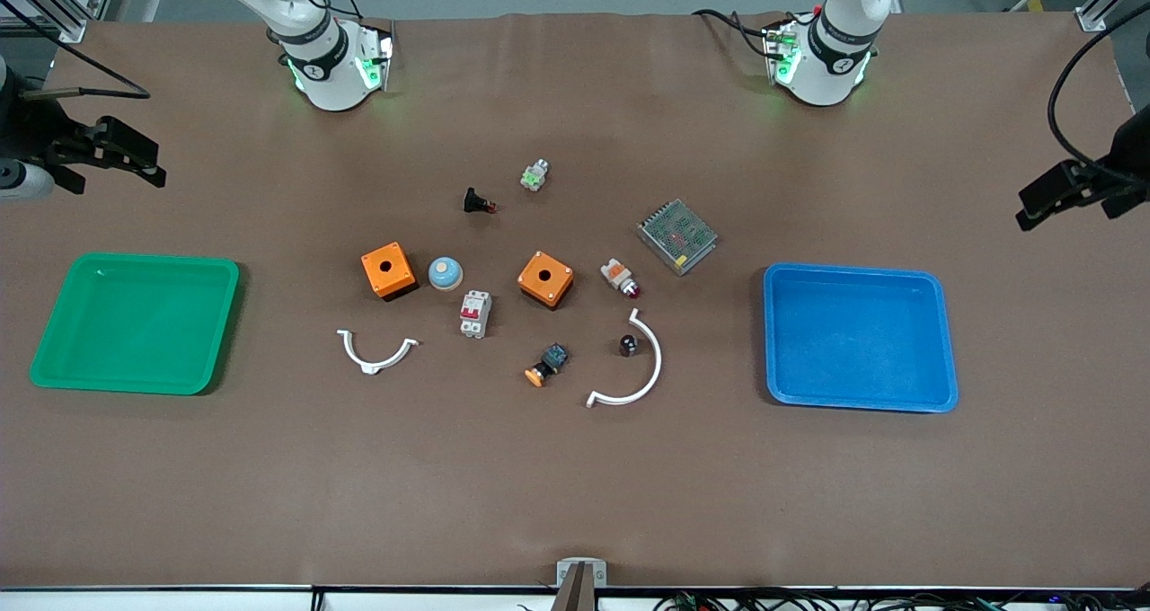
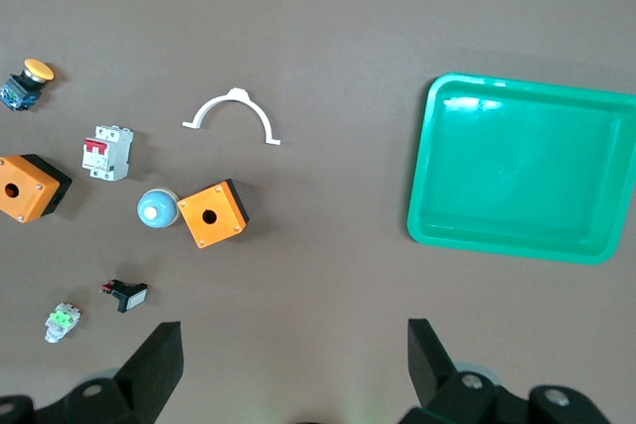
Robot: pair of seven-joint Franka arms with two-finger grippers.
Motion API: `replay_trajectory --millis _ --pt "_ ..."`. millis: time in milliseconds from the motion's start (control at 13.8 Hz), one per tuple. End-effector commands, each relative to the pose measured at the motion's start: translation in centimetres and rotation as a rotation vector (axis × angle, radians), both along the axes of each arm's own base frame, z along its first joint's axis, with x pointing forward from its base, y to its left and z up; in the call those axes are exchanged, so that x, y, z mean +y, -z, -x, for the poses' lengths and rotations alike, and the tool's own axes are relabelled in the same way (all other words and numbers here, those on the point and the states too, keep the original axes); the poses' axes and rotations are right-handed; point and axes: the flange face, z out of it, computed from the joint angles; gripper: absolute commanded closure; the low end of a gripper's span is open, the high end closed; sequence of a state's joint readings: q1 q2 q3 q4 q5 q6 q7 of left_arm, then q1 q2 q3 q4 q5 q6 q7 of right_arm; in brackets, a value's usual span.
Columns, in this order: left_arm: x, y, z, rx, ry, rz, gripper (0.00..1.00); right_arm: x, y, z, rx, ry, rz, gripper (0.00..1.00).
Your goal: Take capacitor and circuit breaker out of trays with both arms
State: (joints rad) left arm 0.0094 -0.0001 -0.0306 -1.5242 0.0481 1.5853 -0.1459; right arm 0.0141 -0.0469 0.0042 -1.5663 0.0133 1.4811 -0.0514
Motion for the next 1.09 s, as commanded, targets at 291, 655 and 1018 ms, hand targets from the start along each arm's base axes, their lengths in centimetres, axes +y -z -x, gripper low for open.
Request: replay_trajectory --millis 291,655,1018 --pt "0.5 -1.1 1.5 0.002 0.029 0.01 0.0 -0.4 -1.6 -0.5 -0.02 0.005 0.011 0.0" --pt "-0.7 0.2 0.2 0.027 0.072 0.017 0.0 -0.4 -1.8 -0.5 -0.025 0.003 0.011 0.0" --pt "-2.8 -0.3 1.6 0.091 0.103 0.05 0.0 -0.3 -1.8 -0.5 -0.028 0.006 0.008 0.0"
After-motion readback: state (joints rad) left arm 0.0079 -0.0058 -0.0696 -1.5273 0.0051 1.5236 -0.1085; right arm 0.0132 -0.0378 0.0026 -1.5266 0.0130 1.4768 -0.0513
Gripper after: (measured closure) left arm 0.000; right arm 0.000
